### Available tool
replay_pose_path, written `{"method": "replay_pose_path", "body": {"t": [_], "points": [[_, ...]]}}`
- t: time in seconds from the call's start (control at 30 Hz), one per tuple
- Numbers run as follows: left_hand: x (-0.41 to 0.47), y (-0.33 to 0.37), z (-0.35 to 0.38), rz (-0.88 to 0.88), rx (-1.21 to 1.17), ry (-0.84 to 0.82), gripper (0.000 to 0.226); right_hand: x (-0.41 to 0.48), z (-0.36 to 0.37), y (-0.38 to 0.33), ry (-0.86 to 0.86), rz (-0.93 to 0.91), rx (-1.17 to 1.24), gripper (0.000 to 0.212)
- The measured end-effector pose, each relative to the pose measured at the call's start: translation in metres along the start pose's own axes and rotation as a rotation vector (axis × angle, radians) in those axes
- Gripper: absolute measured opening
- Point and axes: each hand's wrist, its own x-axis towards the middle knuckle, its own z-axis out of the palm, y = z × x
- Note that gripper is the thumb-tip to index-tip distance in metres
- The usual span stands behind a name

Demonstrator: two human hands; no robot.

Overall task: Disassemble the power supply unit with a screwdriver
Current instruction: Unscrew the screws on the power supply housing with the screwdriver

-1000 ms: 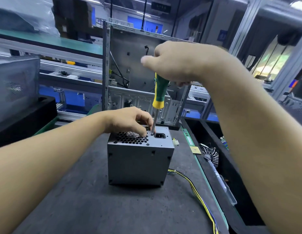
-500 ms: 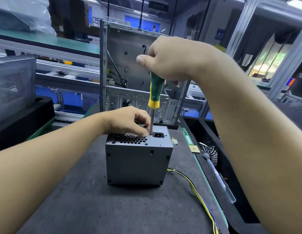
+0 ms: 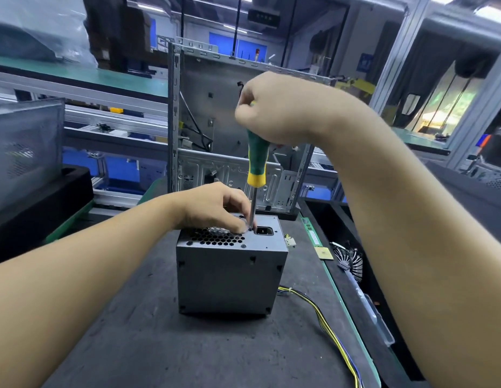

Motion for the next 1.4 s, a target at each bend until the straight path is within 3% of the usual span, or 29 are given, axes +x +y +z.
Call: {"method": "replay_pose_path", "body": {"t": [0.17, 0.3, 0.43, 0.6, 0.73, 0.83, 1.0, 1.13, 1.4], "points": [[0.0, 0.0, 0.001, -0.006, 0.006, 0.01, 0.008, -0.006, -0.003, 0.0, -0.074, 0.028, 0.031, 0.031], [0.0, 0.0, 0.002, -0.008, -0.013, 0.004, 0.008, -0.005, 0.0, 0.0, 0.02, 0.047, -0.041, 0.051], [0.0, -0.002, 0.001, -0.007, -0.028, -0.005, 0.01, -0.003, 0.001, 0.001, 0.016, 0.018, 0.036, 0.028], [0.001, -0.003, 0.0, -0.009, -0.028, -0.01, 0.01, -0.008, -0.002, 0.0, -0.069, 0.029, 0.049, 0.031], [0.001, -0.002, 0.0, -0.007, -0.022, -0.005, 0.011, -0.005, 0.001, -0.001, 0.028, 0.044, 0.022, 0.045], [0.0, -0.002, 0.0, -0.012, -0.013, -0.005, 0.012, -0.003, 0.002, -0.002, 0.042, -0.004, 0.026, 0.03], [0.001, -0.003, 0.0, -0.016, -0.003, -0.017, 0.014, -0.008, -0.003, -0.007, -0.035, 0.018, 0.074, 0.033], [-0.001, 0.0, -0.001, -0.019, -0.004, -0.031, 0.017, -0.005, 0.002, -0.006, 0.017, 0.04, 0.02, 0.041], [-0.004, 0.015, 0.008, 0.044, 0.013, -0.042, 0.025, -0.006, 0.0, -0.006, -0.007, -0.017, 0.039, 0.032]]}}
